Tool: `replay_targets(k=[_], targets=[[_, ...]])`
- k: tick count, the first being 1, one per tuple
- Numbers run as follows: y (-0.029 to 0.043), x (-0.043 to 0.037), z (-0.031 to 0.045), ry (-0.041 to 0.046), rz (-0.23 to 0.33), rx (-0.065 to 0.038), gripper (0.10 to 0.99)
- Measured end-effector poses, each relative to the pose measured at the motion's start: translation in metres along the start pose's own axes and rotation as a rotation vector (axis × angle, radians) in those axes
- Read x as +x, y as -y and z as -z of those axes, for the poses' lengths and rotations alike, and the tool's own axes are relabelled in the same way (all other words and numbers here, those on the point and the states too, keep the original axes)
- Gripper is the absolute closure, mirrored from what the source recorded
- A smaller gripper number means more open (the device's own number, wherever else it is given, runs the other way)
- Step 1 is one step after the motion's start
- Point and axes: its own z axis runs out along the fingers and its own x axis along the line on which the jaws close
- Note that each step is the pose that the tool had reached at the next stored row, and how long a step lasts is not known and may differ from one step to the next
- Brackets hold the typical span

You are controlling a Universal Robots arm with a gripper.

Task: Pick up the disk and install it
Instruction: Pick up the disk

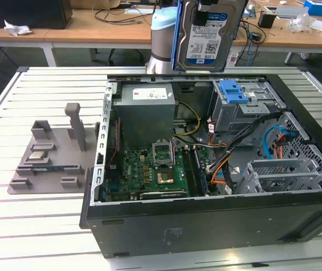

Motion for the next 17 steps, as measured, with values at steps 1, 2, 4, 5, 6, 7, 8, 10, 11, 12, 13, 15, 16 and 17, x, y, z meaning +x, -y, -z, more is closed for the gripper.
replay_targets(k=[1, 2, 4, 5, 6, 7, 8, 10, 11, 12, 13, 15, 16, 17], targets=[[0.0001, 0.0028, 0.0002, -0.0011, 0.0, 0.0, 0.722], [0.0002, 0.0061, 0.0004, -0.0027, 0.0, 0.0, 0.722], [0.0004, 0.0161, 0.0012, -0.0096, 0.0, 0.0, 0.722], [0.0005, 0.0204, 0.0015, -0.0129, -0.001, 0.0, 0.722], [0.0006, 0.0255, 0.0019, -0.0163, -0.001, 0.0, 0.722], [0.0007, 0.0282, 0.0021, -0.0172, -0.001, 0.0, 0.722], [0.0007, 0.0298, 0.0022, -0.0179, -0.001, 0.0, 0.722], [0.0008, 0.0333, 0.0025, -0.0192, -0.001, 0.001, 0.722], [0.0008, 0.0353, 0.0027, -0.02, -0.001, 0.001, 0.722], [0.0009, 0.0368, 0.0028, -0.0205, -0.001, 0.001, 0.722], [0.0009, 0.0392, 0.003, -0.0213, -0.001, 0.001, 0.722], [0.0011, 0.0443, 0.0033, -0.0233, -0.001, 0.001, 0.722], [0.0011, 0.0459, 0.0034, -0.0237, -0.001, 0.001, 0.722], [0.0012, 0.049, 0.0037, -0.025, -0.001, 0.001, 0.722]])
